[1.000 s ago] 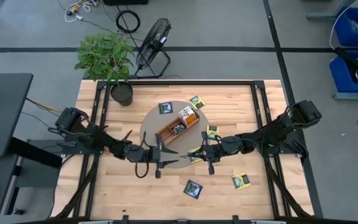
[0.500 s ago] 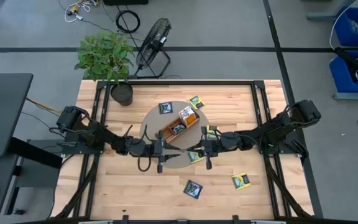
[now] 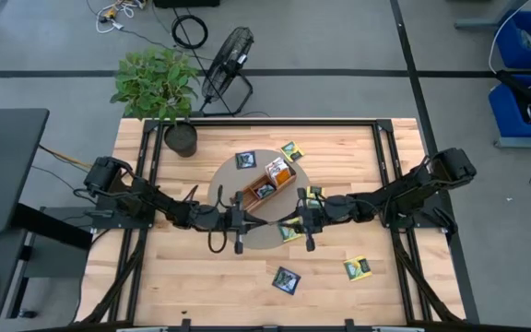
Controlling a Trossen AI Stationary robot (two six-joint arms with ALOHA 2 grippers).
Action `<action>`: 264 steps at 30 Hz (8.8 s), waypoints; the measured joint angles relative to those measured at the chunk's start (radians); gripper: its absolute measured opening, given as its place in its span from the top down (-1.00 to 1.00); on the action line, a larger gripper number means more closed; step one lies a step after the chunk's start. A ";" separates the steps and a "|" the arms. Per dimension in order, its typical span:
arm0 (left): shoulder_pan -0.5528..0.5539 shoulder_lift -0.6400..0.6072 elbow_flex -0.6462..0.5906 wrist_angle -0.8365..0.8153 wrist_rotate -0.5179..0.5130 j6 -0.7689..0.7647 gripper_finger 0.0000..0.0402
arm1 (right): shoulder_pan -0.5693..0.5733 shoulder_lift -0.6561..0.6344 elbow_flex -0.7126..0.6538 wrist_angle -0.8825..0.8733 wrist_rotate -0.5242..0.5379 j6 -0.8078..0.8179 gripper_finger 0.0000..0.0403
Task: Pick & Place Tea
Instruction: Put the purple tea bag into the middle section of the wooden organizer
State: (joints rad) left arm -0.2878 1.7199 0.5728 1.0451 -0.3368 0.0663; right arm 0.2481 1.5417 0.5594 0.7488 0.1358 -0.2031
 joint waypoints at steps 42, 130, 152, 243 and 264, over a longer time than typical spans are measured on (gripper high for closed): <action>-0.023 0.000 0.338 -0.718 -0.270 0.046 1.00 | -0.054 -0.056 0.436 -0.981 0.061 0.080 0.20; -0.198 -0.048 -0.345 0.523 -0.274 0.226 0.23 | -0.360 0.098 0.134 -0.257 -0.262 -0.647 1.00; -0.312 -0.538 -0.530 0.474 -0.403 0.335 0.23 | -0.417 0.169 0.173 -0.274 -0.331 -0.638 1.00; -0.312 -0.318 -0.142 -0.311 -0.273 0.020 0.24 | 0.143 0.334 0.332 -0.520 -0.253 0.203 -0.13; -0.311 -0.314 -0.133 -0.313 -0.265 0.001 0.24 | 0.167 0.402 0.333 -0.485 -0.165 0.247 -0.13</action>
State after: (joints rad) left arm -0.5987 1.4063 0.4397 0.7319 -0.6018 0.0673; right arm 0.4148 1.9442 0.8921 0.2642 -0.0290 0.0443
